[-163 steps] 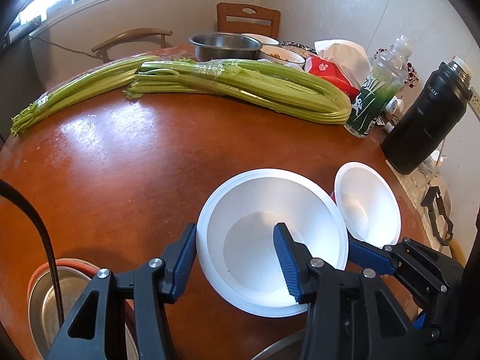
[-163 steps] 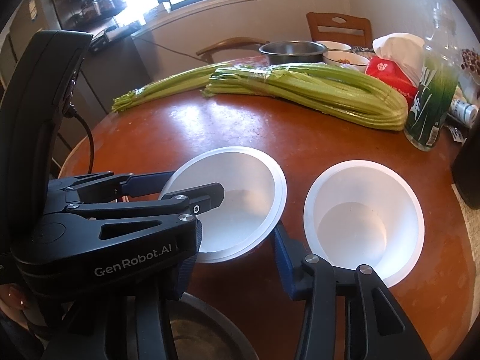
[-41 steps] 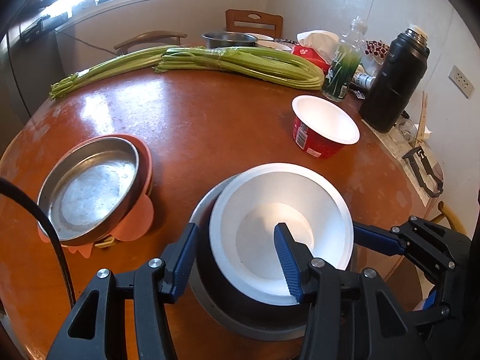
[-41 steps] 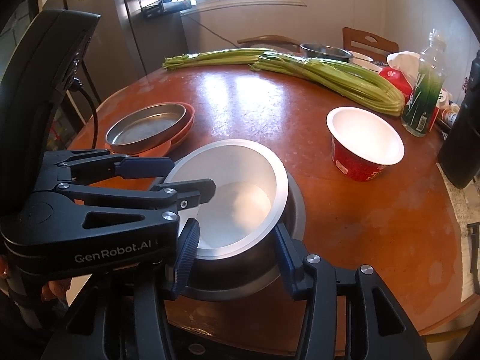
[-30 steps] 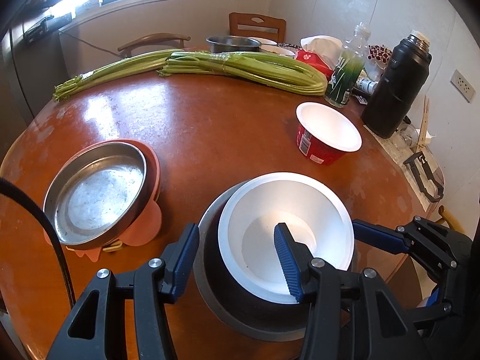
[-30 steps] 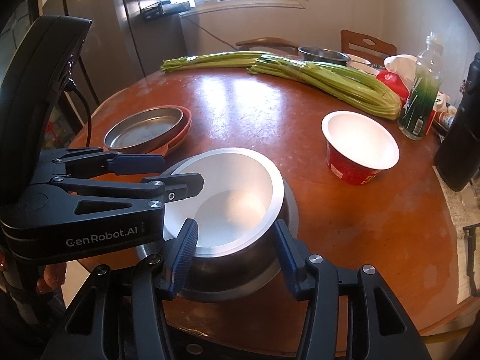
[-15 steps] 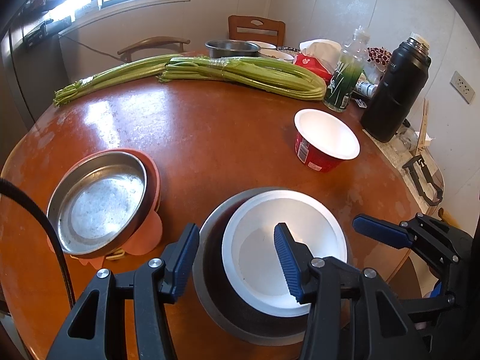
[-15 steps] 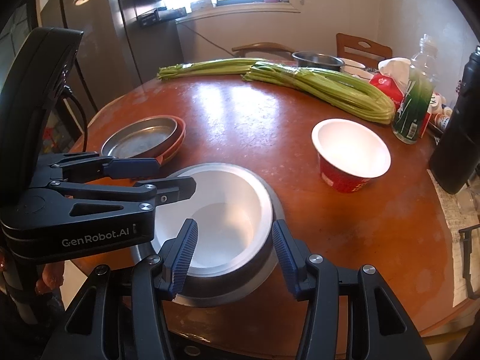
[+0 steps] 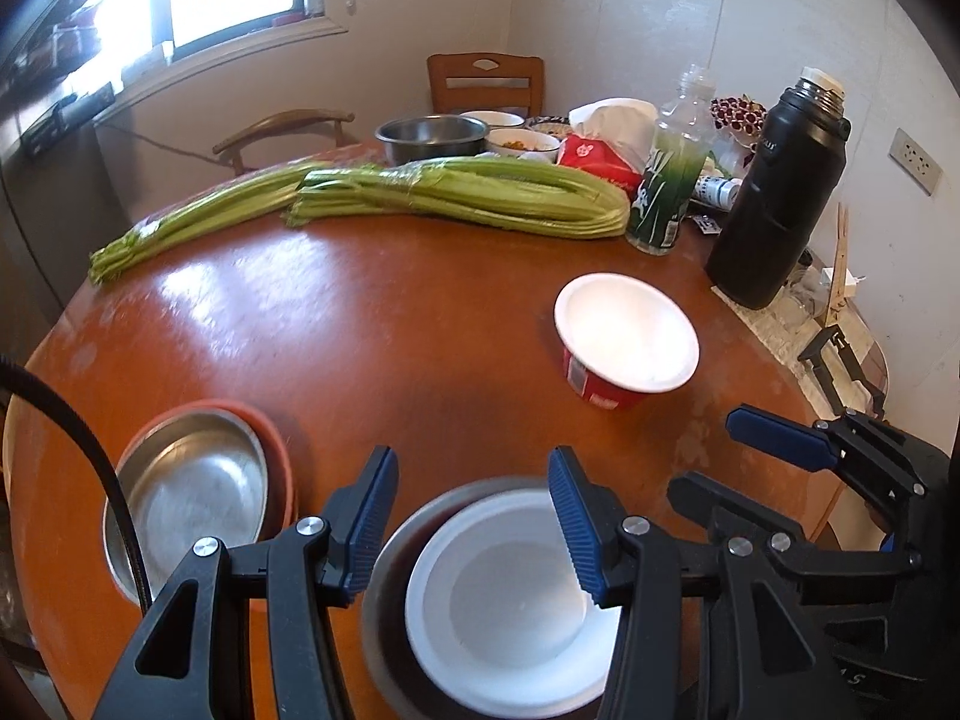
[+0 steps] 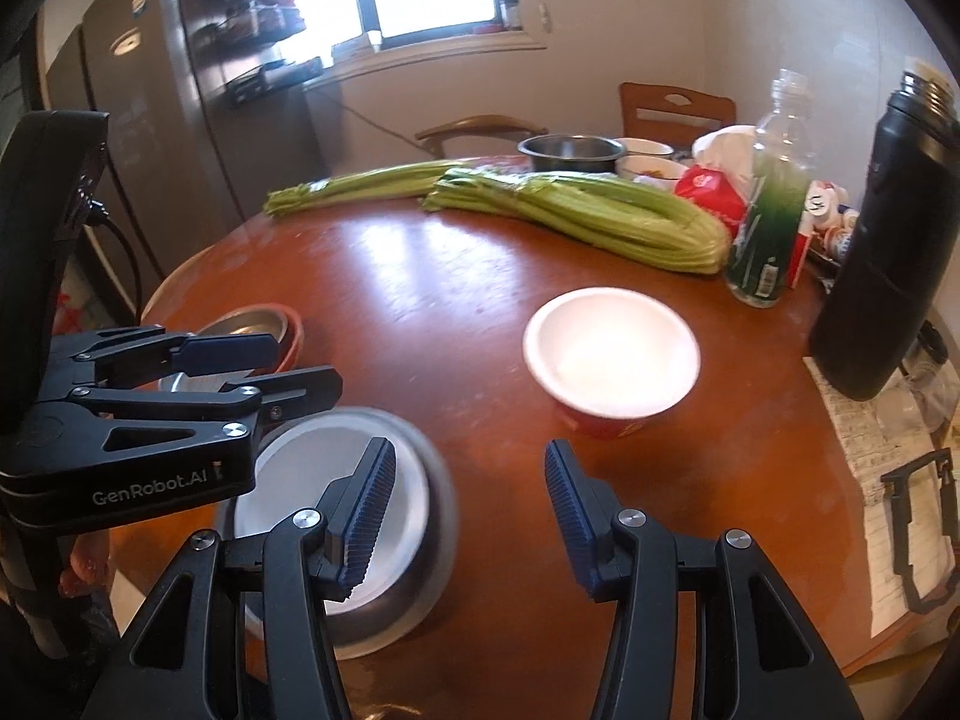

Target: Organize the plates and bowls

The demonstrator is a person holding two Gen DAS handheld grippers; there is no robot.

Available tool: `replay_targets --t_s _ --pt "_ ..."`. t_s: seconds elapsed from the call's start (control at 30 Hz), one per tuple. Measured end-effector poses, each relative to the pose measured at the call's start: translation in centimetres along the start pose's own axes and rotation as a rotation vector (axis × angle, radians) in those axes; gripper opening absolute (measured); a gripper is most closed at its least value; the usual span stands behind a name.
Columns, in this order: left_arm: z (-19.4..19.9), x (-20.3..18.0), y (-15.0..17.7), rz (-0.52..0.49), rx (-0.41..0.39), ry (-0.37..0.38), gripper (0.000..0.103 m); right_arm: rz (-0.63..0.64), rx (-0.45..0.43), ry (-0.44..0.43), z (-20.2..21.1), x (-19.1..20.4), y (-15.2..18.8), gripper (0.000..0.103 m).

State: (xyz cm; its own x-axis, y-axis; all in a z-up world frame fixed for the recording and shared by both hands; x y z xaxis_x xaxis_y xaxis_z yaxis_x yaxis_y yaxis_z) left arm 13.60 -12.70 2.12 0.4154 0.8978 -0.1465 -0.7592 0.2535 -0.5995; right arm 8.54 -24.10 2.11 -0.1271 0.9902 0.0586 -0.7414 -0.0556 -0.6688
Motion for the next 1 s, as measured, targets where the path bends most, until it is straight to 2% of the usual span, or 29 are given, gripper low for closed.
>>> replay_targets --t_s 0.53,0.6,1.0 --pt "-2.1 -2.2 -4.4 -0.081 -0.008 0.025 0.052 -0.073 -0.040 0.077 0.0 -4.2 -3.2 0.055" --pt "-2.6 -2.5 -4.8 -0.089 -0.001 0.027 0.052 -0.091 -0.038 0.090 -0.2 -4.7 -3.3 0.062" --pt "-6.4 -3.3 -6.5 -0.099 0.051 0.061 0.052 -0.156 0.016 0.128 -3.0 -7.2 -3.3 0.062"
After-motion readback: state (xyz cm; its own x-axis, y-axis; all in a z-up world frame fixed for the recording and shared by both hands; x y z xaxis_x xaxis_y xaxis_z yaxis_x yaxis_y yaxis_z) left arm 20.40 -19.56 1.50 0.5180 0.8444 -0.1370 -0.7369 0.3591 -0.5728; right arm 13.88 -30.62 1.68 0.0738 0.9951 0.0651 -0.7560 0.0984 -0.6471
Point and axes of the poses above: each gripper's, at about its wrist camera, not at the fingertips, and z roughly against the way its jaws point, x to its left, y to its underside, the point moved 2 cm from there along -z, roughly the way its jaws point, and after that the axes turned 7 degrees about y, right-handed, at the moved point
